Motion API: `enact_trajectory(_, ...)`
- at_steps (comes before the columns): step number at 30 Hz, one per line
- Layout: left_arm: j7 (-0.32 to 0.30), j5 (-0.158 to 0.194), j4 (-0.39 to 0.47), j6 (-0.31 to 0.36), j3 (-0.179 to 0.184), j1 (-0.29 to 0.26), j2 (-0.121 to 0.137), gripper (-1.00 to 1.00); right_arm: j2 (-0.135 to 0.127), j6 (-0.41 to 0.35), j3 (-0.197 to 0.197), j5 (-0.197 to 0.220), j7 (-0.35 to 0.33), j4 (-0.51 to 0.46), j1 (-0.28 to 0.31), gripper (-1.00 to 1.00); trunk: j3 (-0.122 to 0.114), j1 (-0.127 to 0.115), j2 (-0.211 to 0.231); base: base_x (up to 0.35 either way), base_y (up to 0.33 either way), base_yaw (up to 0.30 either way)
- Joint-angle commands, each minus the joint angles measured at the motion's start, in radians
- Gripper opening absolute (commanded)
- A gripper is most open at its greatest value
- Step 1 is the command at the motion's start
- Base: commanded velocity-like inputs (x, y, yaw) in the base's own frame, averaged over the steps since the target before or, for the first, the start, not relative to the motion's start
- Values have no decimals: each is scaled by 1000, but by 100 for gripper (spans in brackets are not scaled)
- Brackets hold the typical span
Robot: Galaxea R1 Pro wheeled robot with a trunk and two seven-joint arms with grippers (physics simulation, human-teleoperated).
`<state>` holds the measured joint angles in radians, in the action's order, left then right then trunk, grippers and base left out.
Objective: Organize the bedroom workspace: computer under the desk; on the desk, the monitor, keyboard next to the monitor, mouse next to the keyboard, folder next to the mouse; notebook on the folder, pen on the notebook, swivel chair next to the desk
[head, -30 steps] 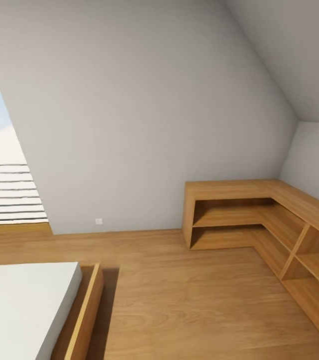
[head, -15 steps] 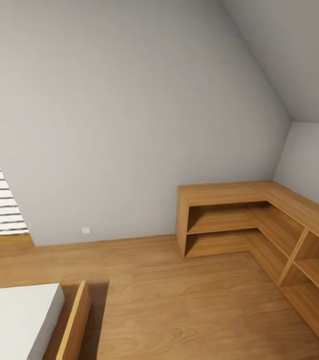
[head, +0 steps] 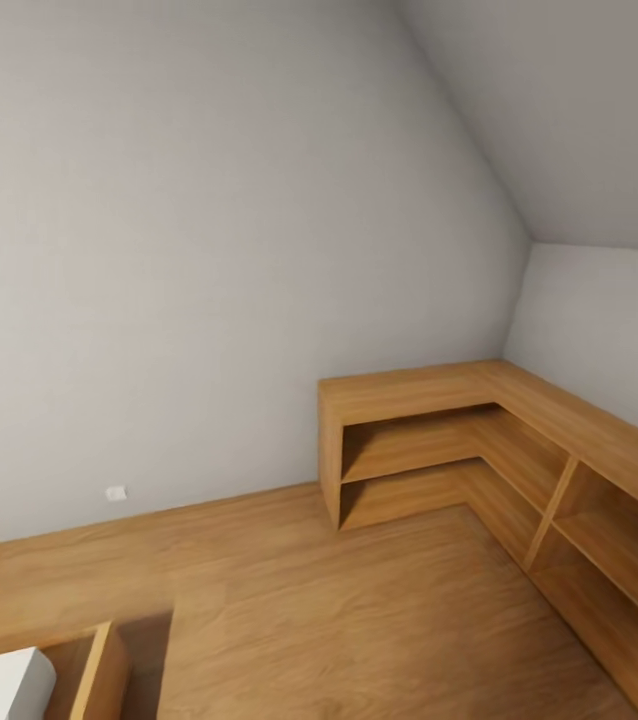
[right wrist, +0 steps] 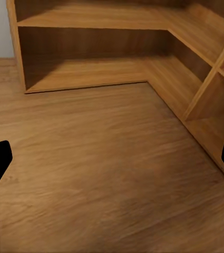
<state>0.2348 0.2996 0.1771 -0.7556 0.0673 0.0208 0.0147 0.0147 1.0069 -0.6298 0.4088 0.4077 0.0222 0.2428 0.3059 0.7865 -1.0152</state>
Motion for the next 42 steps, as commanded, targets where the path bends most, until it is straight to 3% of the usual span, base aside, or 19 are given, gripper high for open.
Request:
enact_trajectory(1, 4, 6, 2, -1, 8, 1, 1, 100, 1, 2, -8, 4, 1, 2, 1, 100, 1, 1, -1, 325, 0, -260)
enact_trajectory(21, 4, 6, 2, -1, 7, 1, 1, 100, 1, 2, -8, 4, -19, 2, 1, 100, 1, 1, -1, 326, 16, -261)
enact_trajectory(42, 4, 6, 2, -2, 7, 1, 1, 100, -1, 2, -8, 4, -21, 2, 1, 100, -3, 1, -1, 265, 199, -271)
